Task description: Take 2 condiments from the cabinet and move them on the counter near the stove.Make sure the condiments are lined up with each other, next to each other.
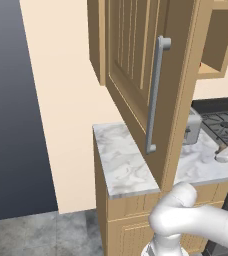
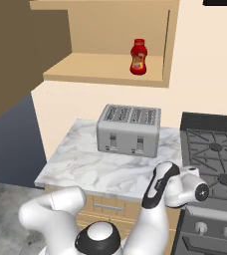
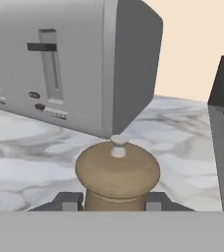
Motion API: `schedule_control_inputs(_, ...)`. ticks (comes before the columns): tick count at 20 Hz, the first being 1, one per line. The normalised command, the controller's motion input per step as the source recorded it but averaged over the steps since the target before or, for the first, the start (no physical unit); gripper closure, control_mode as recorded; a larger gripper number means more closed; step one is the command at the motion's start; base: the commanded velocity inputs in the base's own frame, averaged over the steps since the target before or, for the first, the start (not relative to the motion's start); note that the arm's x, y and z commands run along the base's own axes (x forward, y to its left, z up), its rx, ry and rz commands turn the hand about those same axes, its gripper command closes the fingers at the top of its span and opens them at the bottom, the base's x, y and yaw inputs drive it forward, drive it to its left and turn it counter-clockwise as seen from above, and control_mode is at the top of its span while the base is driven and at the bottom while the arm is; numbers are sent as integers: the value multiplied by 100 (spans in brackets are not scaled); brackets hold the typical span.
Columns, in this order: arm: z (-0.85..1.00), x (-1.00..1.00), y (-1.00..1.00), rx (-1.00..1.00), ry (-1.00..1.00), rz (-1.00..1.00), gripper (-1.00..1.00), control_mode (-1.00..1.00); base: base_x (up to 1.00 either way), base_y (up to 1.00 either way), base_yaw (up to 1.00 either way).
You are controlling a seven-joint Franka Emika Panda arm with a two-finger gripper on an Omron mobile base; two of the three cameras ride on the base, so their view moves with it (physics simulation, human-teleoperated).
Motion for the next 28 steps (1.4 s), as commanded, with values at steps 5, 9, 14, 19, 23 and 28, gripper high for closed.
schedule_control_inputs(5,-38,11,0,0,0,0,100,-100,0,0,0)
schedule_control_inputs(9,-35,15,0,0,0,0,100,-100,0,0,0)
schedule_control_inputs(14,-31,12,0,0,0,0,100,-100,0,0,0)
schedule_control_inputs(19,-30,0,0,0,0,0,100,-100,0,0,0)
schedule_control_inputs(23,-19,-2,0,0,0,0,-100,-100,0,0,0)
schedule_control_inputs(28,-2,-16,-1,0,0,0,-100,-100,0,0,0)
